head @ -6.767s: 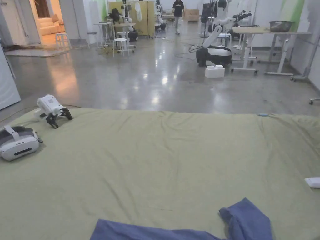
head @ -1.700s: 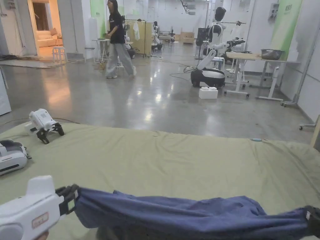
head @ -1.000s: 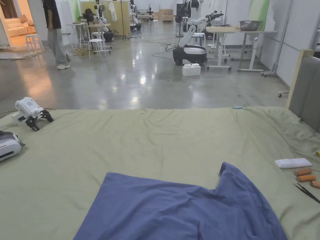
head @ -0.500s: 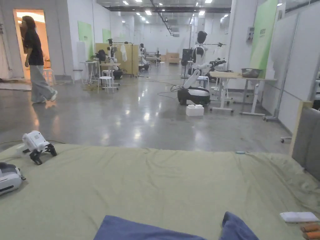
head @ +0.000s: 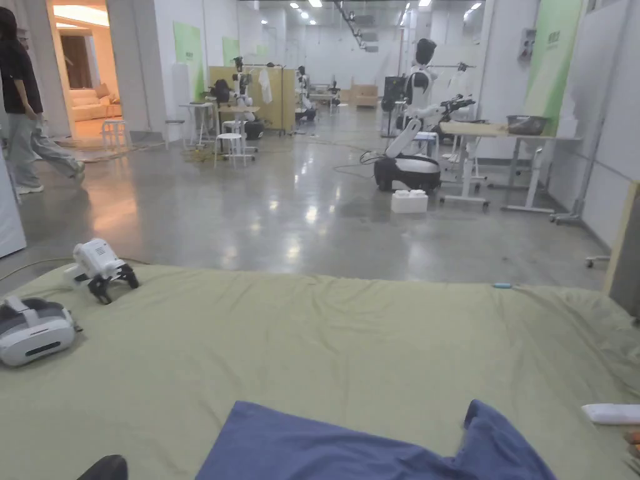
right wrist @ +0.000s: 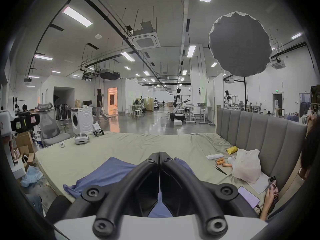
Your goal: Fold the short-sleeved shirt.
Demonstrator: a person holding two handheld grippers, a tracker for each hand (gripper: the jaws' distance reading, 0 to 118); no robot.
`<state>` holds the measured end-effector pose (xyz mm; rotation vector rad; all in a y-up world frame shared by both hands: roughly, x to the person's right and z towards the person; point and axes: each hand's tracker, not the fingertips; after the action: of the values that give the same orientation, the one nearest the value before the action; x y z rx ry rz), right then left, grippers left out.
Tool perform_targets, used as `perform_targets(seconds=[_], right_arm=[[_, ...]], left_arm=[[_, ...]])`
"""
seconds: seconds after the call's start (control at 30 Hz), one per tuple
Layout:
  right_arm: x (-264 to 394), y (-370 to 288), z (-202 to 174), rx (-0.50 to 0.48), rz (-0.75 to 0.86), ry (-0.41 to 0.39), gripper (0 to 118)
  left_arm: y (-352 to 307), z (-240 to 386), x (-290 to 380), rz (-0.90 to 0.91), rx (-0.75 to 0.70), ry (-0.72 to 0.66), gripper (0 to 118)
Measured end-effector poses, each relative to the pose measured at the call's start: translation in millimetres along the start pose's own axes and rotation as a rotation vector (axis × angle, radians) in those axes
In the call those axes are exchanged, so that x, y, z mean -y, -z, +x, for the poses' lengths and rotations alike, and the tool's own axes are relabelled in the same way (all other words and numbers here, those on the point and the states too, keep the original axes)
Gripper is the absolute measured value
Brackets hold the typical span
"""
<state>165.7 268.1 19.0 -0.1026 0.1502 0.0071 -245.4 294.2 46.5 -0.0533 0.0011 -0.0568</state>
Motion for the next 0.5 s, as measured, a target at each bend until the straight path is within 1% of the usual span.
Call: perform_targets(seconds=[0.03, 0.07, 0.1, 0.13, 0.17, 0.2, 0.23, 0.27, 0.33, 0.43, 0.47, 0.5], right_arm=[[3.0, 3.0, 1.8, -0.009, -0.014, 0.018, 0], [5.6, 6.2, 4.6, -0.020, -0.036, 0.039, 0], [10.6, 8.8, 6.0, -0.026, -0.057, 0.056, 0], [15.8, 10.3, 7.0, -0.027, -0.068, 0.066, 0], [20.4, 11.8, 7.9, -0.035, -0.098, 0.072, 0], [24.1, 13.4, 8.9, -0.033, -0.116, 0.073, 0], [29.5, 14.0, 9.7, -0.030, -0.134, 0.079, 0], [34.1, 14.4, 10.9, -0.030, -0.154, 0.086, 0], [43.5, 14.9, 13.5, -0.019, -0.187, 0.104, 0], [52.4, 16.5, 18.1, 0.003, -0.229, 0.116, 0], [53.9, 16.3, 20.6, 0.012, -0.238, 0.117, 0], [55.5, 15.8, 22.9, 0.020, -0.249, 0.121, 0]], left_arm=[[10.9, -12.0, 7.9, -0.072, 0.023, -0.041, 13], [21.4, -25.6, 18.8, -0.134, 0.071, -0.086, 25], [34.2, -42.7, 36.7, -0.204, 0.092, -0.144, 41], [46.2, -55.5, 53.7, -0.268, 0.099, -0.209, 47], [58.0, -68.1, 76.5, -0.333, 0.087, -0.246, 47], [70.2, -79.9, 101.8, -0.415, 0.071, -0.243, 64], [79.3, -87.8, 129.5, -0.475, 0.069, -0.226, 70], [86.7, -94.8, 152.7, -0.531, 0.061, -0.188, 70], [102.0, -104.3, 193.9, -0.644, 0.053, -0.174, 70], [115.5, -110.9, 236.1, -0.751, 0.068, -0.249, 70], [120.1, -110.9, 243.4, -0.790, 0.061, -0.248, 70], [124.4, -110.6, 248.2, -0.785, 0.050, -0.250, 70]])
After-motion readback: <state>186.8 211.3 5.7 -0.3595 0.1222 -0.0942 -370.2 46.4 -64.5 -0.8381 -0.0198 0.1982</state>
